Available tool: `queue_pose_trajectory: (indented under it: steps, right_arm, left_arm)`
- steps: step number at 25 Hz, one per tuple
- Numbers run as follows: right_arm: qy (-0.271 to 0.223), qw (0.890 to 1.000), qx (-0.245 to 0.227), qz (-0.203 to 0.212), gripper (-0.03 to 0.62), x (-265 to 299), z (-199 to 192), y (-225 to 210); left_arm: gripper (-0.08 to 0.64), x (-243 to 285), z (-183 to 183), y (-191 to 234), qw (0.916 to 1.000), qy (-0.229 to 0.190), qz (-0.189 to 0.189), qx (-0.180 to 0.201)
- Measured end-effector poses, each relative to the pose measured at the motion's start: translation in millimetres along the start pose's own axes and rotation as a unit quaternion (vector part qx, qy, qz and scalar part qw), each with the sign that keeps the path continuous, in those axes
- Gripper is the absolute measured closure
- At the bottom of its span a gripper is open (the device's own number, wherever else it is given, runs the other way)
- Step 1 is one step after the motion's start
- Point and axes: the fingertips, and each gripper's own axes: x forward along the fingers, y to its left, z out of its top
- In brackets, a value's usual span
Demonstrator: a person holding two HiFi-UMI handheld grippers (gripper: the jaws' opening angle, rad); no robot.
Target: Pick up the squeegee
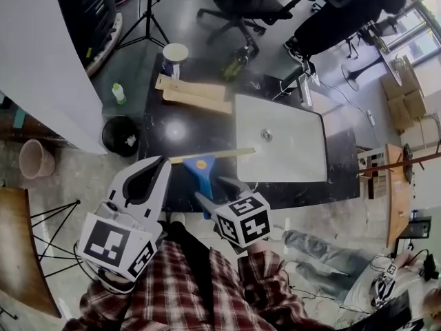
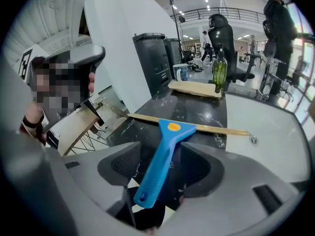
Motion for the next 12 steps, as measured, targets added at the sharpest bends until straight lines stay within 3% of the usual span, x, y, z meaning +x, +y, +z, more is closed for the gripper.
queue_pose_trajectory:
  steps: [12]
  right_arm:
    - [0.048, 0.999, 0.016, -0.005, 0.35, 31, -23, -2]
  left_arm:
    - [0.551, -2, -17, 7, 0.9997, 0.009, 0.014, -0.018]
